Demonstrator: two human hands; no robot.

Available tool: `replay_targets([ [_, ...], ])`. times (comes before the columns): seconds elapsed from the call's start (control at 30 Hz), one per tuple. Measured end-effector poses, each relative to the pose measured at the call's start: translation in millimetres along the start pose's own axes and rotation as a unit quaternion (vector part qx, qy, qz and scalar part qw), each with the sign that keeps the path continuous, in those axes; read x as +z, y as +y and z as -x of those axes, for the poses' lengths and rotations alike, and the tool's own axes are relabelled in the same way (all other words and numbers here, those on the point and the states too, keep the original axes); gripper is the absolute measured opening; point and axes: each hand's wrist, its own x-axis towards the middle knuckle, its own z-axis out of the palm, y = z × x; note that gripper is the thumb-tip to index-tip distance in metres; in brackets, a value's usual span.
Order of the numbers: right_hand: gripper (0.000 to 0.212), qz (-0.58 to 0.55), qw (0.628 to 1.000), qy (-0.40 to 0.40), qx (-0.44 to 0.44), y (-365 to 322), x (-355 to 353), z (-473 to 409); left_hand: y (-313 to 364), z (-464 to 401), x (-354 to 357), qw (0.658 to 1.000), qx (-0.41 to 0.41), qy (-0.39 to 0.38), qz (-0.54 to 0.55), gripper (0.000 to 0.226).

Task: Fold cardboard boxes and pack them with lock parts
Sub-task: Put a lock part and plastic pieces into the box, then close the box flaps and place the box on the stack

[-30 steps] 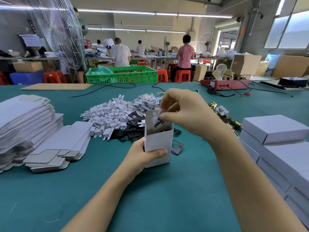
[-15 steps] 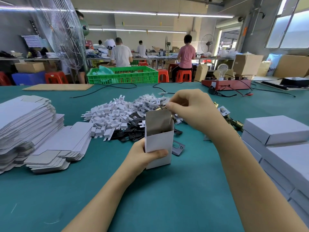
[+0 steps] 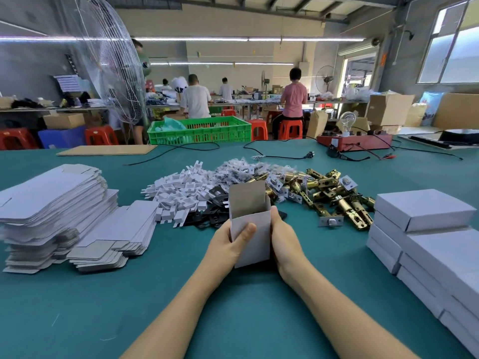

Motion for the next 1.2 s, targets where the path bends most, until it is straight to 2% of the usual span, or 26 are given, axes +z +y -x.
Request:
replay_targets([
  [0.13, 0.049, -0.028, 0.999, -0.03, -0.006, 4.2, -0.4, 11.9, 0.7, 3.0, 1.6, 0.997, 0.001, 0.05, -0.064, 0.049],
  [0.27, 0.05, -0.032, 0.999, -0.017, -0.005, 3.7, 0.8, 18.4, 0.9, 5.8, 4.8, 0.994, -0.004, 0.053, -0.098, 0.051],
  [0.37, 0.045, -0.022, 1.0, -0.011, -0.017, 3.6, 2.5, 18.6, 2.1, 11.3, 7.1, 0.993, 0.018, 0.066, -0.092, 0.015],
  [0.4, 0.044, -0.018, 0.999, -0.016, -0.021, 5.1, 2.0, 17.7, 2.7, 13.6, 7.4, 0.995, 0.02, 0.067, -0.071, 0.009],
  [0.47, 0.047, -0.002, 0.999, -0.031, -0.03, 8.2, -0.8, 15.9, 3.5, 18.3, 7.2, 0.999, 0.009, 0.04, -0.007, 0.034],
  [0.53, 0.051, -0.006, 0.999, -0.044, -0.029, 10.9, -3.1, 12.9, 7.6, 21.3, 7.3, 0.996, -0.041, 0.001, 0.074, 0.062],
  [0.57, 0.053, -0.015, 0.998, -0.053, -0.029, 11.1, -3.7, 13.1, 11.2, 21.6, 6.8, 0.992, -0.064, -0.001, 0.107, 0.068],
  [0.67, 0.059, -0.053, 0.995, -0.079, -0.027, 11.1, -4.6, 12.9, 18.0, 18.1, 8.9, 0.985, -0.09, 0.021, 0.144, 0.061],
  [0.8, 0.045, -0.057, 0.996, -0.062, -0.014, 13.8, -4.9, 15.6, 15.8, 19.7, 16.4, 0.985, -0.082, 0.036, 0.149, 0.055],
  [0.97, 0.065, -0.063, 0.997, -0.047, -0.015, 13.5, -4.0, 20.5, 18.7, 22.3, 19.0, 0.982, -0.088, 0.02, 0.167, 0.064],
  [1.03, 0.06, -0.059, 0.997, -0.046, -0.028, 11.7, -3.0, 22.8, 20.9, 20.6, 18.5, 0.981, -0.08, 0.036, 0.175, 0.056],
  [1.13, 0.057, -0.061, 0.995, -0.067, -0.047, 7.4, -0.4, 26.8, 23.1, 14.7, 15.0, 0.981, -0.041, 0.059, 0.181, 0.018],
  [1.2, 0.064, -0.081, 0.993, -0.076, -0.049, 4.3, 0.0, 28.0, 24.6, 12.9, 13.1, 0.981, -0.023, 0.058, 0.181, 0.014],
])
